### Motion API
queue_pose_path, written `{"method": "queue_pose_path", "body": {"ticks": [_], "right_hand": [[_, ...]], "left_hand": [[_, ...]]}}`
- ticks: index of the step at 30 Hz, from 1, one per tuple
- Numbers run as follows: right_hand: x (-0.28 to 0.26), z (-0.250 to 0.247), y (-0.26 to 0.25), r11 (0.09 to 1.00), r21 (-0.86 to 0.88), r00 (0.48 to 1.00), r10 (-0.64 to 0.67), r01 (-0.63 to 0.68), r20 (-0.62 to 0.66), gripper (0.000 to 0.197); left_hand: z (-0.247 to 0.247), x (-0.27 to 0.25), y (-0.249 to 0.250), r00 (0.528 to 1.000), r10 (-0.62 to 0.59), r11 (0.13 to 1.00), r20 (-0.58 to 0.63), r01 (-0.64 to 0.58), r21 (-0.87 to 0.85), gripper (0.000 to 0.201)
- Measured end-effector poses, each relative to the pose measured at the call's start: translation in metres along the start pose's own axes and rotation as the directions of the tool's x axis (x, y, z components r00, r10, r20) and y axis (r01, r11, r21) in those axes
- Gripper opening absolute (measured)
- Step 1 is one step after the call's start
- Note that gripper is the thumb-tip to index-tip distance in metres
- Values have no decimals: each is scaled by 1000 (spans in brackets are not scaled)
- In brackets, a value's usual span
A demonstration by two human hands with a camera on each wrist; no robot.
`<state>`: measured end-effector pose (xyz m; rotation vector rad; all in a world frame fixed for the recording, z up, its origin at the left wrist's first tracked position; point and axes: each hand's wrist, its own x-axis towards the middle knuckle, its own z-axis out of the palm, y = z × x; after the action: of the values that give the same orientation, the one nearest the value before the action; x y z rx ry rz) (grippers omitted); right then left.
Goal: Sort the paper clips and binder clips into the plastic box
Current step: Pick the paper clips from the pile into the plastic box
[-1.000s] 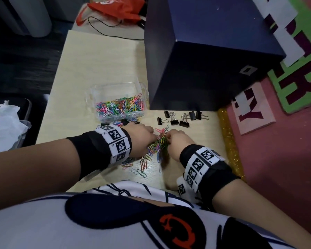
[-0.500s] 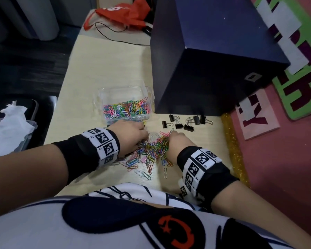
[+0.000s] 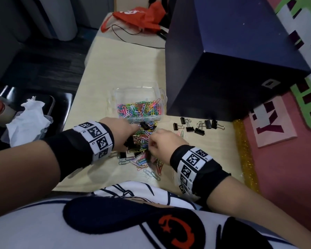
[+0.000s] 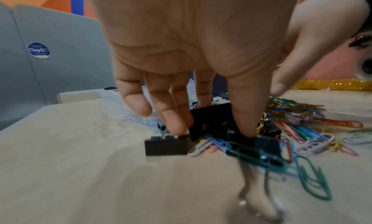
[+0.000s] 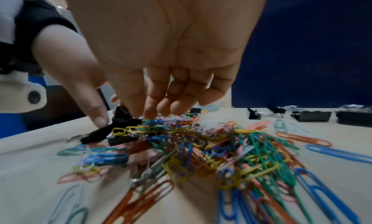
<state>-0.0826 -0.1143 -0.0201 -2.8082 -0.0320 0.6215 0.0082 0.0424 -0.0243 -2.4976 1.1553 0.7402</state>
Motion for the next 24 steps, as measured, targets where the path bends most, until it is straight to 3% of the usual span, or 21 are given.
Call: {"method": "queue_pose_path", "body": {"ticks": [3, 7, 12, 18, 21, 24], "right_hand": [[0, 7, -5, 990, -139, 992, 2, 16, 128, 21], [-2, 15, -4, 981, -190, 988, -18, 47, 150, 26], [-6, 17, 3, 1000, 13, 998, -10, 9, 62, 20], [-11, 8, 28, 950, 256, 978, 199, -176, -67, 22], [-11, 4, 46, 911, 329, 934, 316, -250, -166, 12], [-13, 2, 67, 835, 439, 819, 485, -330, -306, 11]], "left_hand": [[4, -2, 0, 998, -5, 1000, -58, 4, -15, 51], [5, -4, 2, 992, 0, 999, -128, -4, -37, 50], [5, -2, 5, 982, 16, 1000, -190, -20, -16, 37], [1, 4, 10, 964, 112, 989, -242, -84, 120, 33], [-7, 7, 14, 968, 151, 979, -201, -118, 165, 35], [-19, 8, 16, 985, 133, 980, -108, -114, 165, 43]]}}
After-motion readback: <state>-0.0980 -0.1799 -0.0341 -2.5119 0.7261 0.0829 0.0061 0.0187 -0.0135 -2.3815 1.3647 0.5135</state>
